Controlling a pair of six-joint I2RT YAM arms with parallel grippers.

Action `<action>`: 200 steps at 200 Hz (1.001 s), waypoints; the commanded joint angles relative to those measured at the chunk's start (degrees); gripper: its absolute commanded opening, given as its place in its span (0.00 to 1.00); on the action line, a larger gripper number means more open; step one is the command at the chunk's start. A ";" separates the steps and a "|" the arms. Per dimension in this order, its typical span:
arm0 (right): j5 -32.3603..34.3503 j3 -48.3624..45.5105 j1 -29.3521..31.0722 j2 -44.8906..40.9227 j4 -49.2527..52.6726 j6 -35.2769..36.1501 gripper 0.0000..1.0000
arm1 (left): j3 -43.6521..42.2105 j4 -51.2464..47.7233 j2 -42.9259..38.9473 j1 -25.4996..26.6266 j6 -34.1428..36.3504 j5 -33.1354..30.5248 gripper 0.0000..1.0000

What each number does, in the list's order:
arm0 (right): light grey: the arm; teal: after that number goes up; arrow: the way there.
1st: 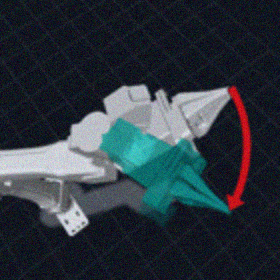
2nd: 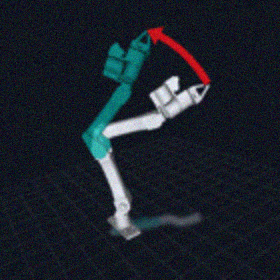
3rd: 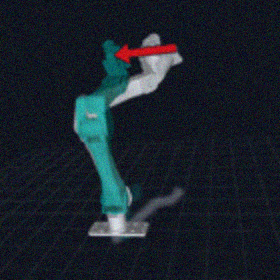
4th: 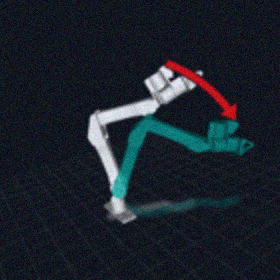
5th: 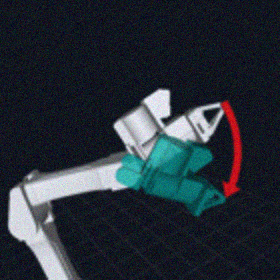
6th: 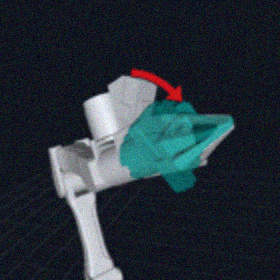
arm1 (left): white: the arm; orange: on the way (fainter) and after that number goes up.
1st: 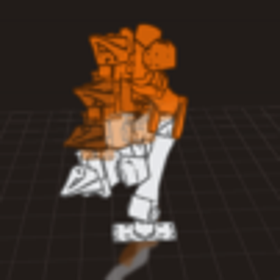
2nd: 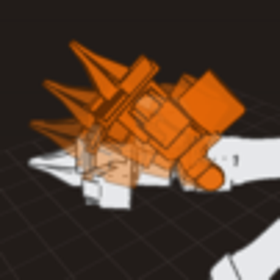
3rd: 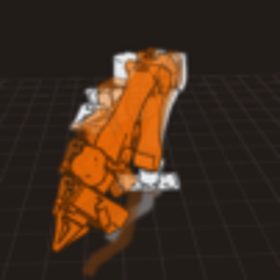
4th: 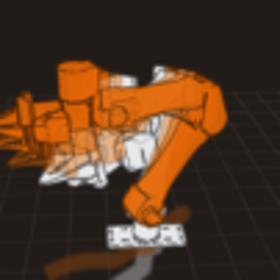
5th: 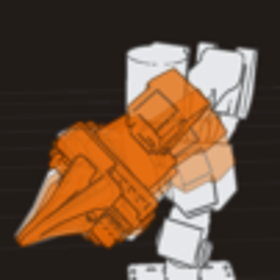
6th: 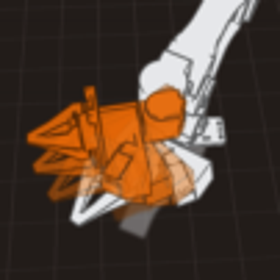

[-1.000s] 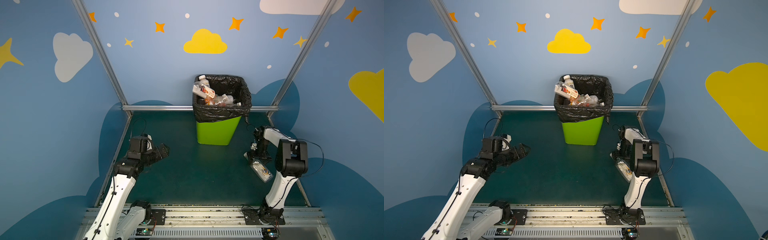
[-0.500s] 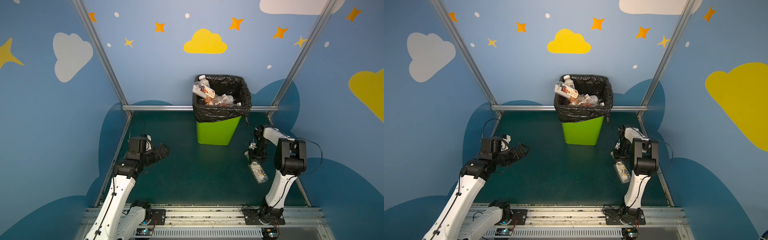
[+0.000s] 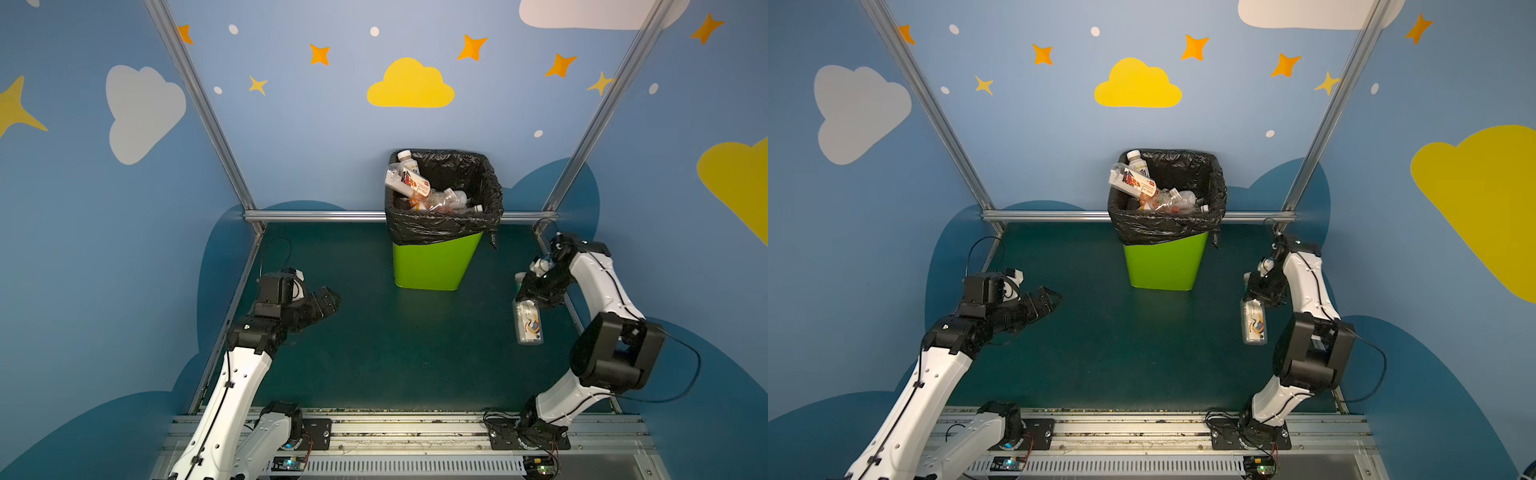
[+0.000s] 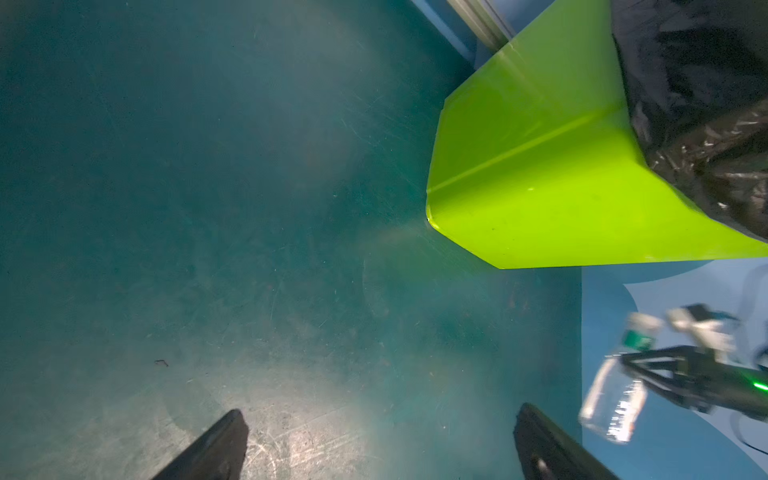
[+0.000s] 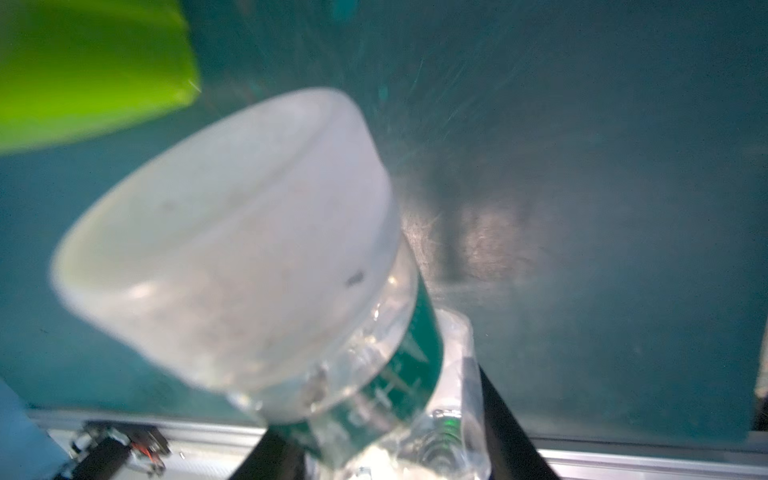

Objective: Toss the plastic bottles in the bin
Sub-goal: 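Lift the crane-label bottle over the green bin and open the right gripper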

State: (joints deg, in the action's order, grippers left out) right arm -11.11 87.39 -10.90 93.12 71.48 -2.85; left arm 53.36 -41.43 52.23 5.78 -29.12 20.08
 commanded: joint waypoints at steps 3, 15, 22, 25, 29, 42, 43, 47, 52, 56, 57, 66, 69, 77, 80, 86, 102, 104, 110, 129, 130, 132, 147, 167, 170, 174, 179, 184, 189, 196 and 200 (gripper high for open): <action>-2.55 6.36 -1.91 -7.76 3.59 -2.30 0.38 | 2.72 -1.36 0.69 -0.19 1.43 0.04 1.00; -2.26 11.13 -2.44 -11.54 3.65 -3.08 0.38 | 3.59 -1.63 1.15 -0.16 1.61 -0.13 1.00; -2.12 13.89 -2.31 -13.98 2.86 -4.04 0.38 | 4.12 -1.72 1.27 -0.16 1.70 -0.12 1.00; -2.26 15.03 -2.33 -15.14 2.01 -4.71 0.38 | 4.36 -1.77 1.42 -0.16 1.70 -0.12 1.00; -2.59 16.22 -2.25 -16.83 0.40 -5.66 0.38 | 4.73 -1.81 1.58 -0.18 1.70 -0.12 1.00; -4.01 17.77 -1.58 -22.87 -7.84 -9.19 0.37 | 5.79 -1.94 1.87 -0.23 1.70 -0.18 1.00; -4.14 17.83 -1.54 -23.23 -8.72 -9.50 0.37 | 5.87 -1.92 1.93 -0.19 1.70 -0.15 1.00; -4.34 17.96 -1.16 -25.01 -11.74 -10.92 0.36 | 6.15 -1.98 1.99 -0.16 1.74 -0.19 1.00; -4.31 18.06 -0.50 -27.06 -15.41 -12.79 0.36 | 6.57 -1.99 2.08 -0.23 1.82 -0.30 1.00; -4.34 18.07 0.26 -28.36 -18.40 -13.90 0.36 | 6.85 -1.99 2.22 -0.17 1.79 -0.44 1.00; -4.34 18.12 0.52 -28.66 -19.06 -14.14 0.36 | 6.93 -1.99 2.24 -0.16 1.75 -0.55 1.00; -3.72 17.50 3.15 -31.04 -26.32 -15.86 0.35 | 7.72 -1.94 2.35 -0.18 1.67 -0.72 1.00; -3.13 17.00 4.20 -31.88 -29.25 -16.47 0.36 | 8.01 -1.91 2.37 -0.18 1.71 -0.81 1.00; -2.01 15.24 7.50 -33.31 -37.06 -17.47 0.37 | 8.84 -1.90 2.69 -0.19 1.79 -1.02 1.00; -1.75 14.46 8.68 -33.75 -40.29 -17.69 0.37 | 9.15 -1.98 2.77 -0.24 1.87 -1.04 1.00; -1.32 12.92 11.06 -34.13 -46.31 -18.40 0.38 | 9.85 -2.05 3.03 -0.17 2.01 -1.22 1.00; -0.41 11.40 17.76 -31.51 -59.21 -18.66 0.40 | 11.66 -2.42 4.07 -0.24 2.24 -1.52 1.00; -0.18 11.79 18.59 -30.74 -60.24 -18.24 0.40 | 11.85 -2.43 4.21 -0.24 2.23 -1.57 1.00; 0.46 13.41 21.98 -27.79 -61.88 -16.34 0.41 | 12.26 -2.43 4.59 -0.17 2.23 -1.60 1.00; 1.95 26.77 29.73 -13.13 -56.22 -7.73 0.43 | 13.17 -2.26 5.72 -0.19 2.08 -1.53 1.00; 1.96 27.43 29.94 -12.39 -55.85 -7.45 0.43 | 13.21 -2.26 5.75 -0.17 2.07 -1.53 1.00; 2.08 29.16 30.31 -10.71 -54.98 -6.82 0.44 | 13.27 -2.25 5.82 -0.23 2.06 -1.53 1.00; 5.25 39.57 31.54 0.14 -48.58 -4.21 0.47 | 13.75 -2.42 6.18 -0.16 1.88 -1.66 1.00; 12.81 46.07 31.50 9.15 -44.55 -1.69 0.72 | 13.92 -2.91 5.79 -0.24 1.79 -2.15 1.00; 13.53 47.08 31.39 10.27 -43.59 -1.45 0.75 | 13.94 -3.01 5.67 -0.22 1.79 -2.29 1.00; 14.57 48.86 31.20 11.61 -41.74 -1.28 0.78 | 13.88 -3.27 5.49 -0.20 1.83 -2.44 1.00; 16.16 51.20 31.20 12.93 -39.07 -0.97 0.82 | 13.98 -3.66 5.43 -0.28 1.94 -2.59 1.00; 17.43 53.00 31.20 13.85 -37.03 -0.56 0.86 | 14.01 -4.10 5.26 -0.30 2.13 -2.85 1.00; 18.07 53.94 31.18 14.03 -35.66 -0.40 0.88 | 14.12 -4.62 5.14 -0.33 2.35 -3.05 1.00; 18.36 53.57 31.12 13.02 -35.06 -0.34 0.88 | 14.20 -5.22 5.01 -0.33 2.57 -3.55 1.00; 18.46 52.59 31.11 11.98 -35.67 -0.40 0.88 | 14.24 -5.52 4.89 -0.33 2.66 -3.83 1.00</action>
State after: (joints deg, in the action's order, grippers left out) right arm 0.75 135.92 20.45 110.61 28.95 -5.98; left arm 65.98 -44.21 58.22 5.74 -27.70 18.24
